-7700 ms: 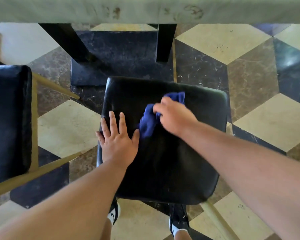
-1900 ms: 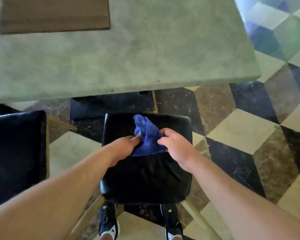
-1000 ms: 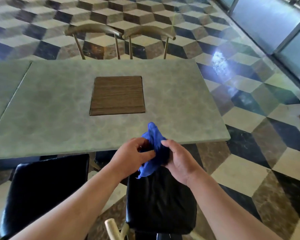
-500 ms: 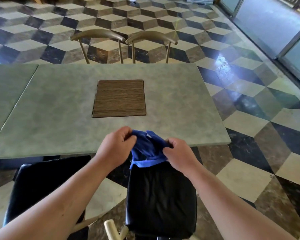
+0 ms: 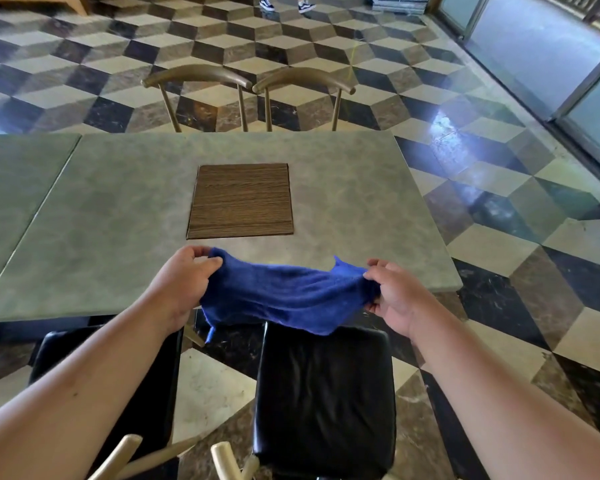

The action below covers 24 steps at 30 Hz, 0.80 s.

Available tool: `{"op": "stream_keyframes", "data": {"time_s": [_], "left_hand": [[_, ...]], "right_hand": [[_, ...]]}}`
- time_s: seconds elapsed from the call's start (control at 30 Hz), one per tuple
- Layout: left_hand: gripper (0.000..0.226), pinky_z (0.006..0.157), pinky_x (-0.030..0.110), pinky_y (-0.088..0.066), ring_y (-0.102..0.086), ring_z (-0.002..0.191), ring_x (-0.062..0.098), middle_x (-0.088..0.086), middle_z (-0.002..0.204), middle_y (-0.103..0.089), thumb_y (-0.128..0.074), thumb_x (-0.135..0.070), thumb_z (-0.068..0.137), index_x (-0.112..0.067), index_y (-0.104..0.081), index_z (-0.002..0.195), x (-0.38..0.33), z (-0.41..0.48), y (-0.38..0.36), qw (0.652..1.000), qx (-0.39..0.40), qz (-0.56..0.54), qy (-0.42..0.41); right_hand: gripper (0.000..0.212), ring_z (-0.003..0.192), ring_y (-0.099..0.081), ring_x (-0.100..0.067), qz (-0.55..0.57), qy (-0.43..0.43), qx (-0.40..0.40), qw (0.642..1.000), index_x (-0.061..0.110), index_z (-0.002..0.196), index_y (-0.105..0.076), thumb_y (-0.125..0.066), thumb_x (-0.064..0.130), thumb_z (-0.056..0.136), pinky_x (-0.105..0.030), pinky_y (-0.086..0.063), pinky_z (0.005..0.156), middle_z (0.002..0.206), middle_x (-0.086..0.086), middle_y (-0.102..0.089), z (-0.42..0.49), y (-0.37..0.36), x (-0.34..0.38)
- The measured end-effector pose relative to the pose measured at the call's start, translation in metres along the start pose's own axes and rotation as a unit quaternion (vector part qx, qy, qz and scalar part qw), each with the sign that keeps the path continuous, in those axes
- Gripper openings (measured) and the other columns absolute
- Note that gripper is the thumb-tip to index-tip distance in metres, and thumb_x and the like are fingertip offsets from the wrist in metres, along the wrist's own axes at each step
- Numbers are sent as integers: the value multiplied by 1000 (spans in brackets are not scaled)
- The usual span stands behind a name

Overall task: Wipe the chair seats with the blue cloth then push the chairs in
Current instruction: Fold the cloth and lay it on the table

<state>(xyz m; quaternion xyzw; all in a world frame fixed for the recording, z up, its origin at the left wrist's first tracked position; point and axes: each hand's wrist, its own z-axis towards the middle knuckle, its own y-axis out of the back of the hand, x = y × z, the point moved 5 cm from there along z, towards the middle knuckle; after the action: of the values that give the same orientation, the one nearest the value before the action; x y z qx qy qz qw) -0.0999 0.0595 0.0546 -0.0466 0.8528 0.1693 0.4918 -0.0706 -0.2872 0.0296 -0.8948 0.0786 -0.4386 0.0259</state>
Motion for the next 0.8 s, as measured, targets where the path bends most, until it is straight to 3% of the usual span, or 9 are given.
{"op": "stream_keyframes", "data": {"time_s": [0.13,0.23,0.33,0.43,0.5,0.57,0.63,0.73,0.8], "left_hand": [[49,67,30,-60,-74,92,20,13,109,-75,-74,-7,94,-28,-55,134,1,1,1,990,102,-94,24],[44,77,25,-60,-76,94,16,2,99,-80,-76,-1,90,-25,-69,126,-12,-3,3,984,142,86,-62],[14,68,26,-50,-68,81,7,-14,84,-75,-80,-24,88,-36,-78,95,-23,2,7,904,44,391,-166],[4,65,29,-42,-62,82,14,-14,88,-63,-77,-35,89,-36,-76,86,-32,-1,0,845,-15,477,-240],[18,62,31,-42,-60,77,16,-10,84,-62,-73,-41,88,-31,-70,74,-37,-2,-5,835,-36,490,-248],[27,54,31,-46,-61,66,16,-7,70,-66,-68,-43,85,-25,-64,66,-42,-7,-15,853,-36,480,-200],[27,61,37,-58,-69,65,18,-4,64,-72,-66,-42,88,-21,-67,71,-45,-15,-36,891,27,428,-145],[26,66,33,-63,-74,63,16,6,76,-78,-67,-30,100,-8,-68,86,-46,-36,-76,961,139,234,-50],[17,71,30,-60,-75,73,16,14,97,-80,-63,-20,103,-6,-70,97,-46,-48,-95,965,209,160,-20]], "right_hand": [[52,97,-59,-21,30,9,88,996,27,134,-57,-52,-4,92,-37,-47,76,109,-6,-63,-2,7,15],[46,97,-66,-22,-207,94,62,972,21,122,-66,-57,-11,91,-29,-53,80,119,-11,-68,-4,12,29],[27,74,-65,-12,-528,198,-32,826,23,107,-76,-64,5,91,-20,-44,58,91,3,-73,-2,16,43],[14,76,-59,-19,-605,251,-59,753,18,92,-77,-63,16,92,-28,-39,61,86,5,-63,1,10,48],[14,73,-59,-22,-585,235,-70,773,17,82,-71,-62,23,90,-31,-40,57,83,2,-64,4,6,47],[16,65,-61,-25,-510,186,-60,837,16,79,-66,-60,25,90,-36,-47,56,72,-4,-68,5,-3,40],[18,66,-64,-26,-405,156,-19,900,11,80,-66,-60,22,92,-49,-55,69,73,-12,-72,1,-22,29],[21,77,-68,-29,-253,113,89,957,9,86,-66,-61,28,94,-56,-57,81,81,-17,-72,-10,-59,9],[32,82,-70,-27,-159,50,168,972,7,100,-67,-59,37,93,-47,-56,74,87,-13,-72,-17,-78,0]]}}
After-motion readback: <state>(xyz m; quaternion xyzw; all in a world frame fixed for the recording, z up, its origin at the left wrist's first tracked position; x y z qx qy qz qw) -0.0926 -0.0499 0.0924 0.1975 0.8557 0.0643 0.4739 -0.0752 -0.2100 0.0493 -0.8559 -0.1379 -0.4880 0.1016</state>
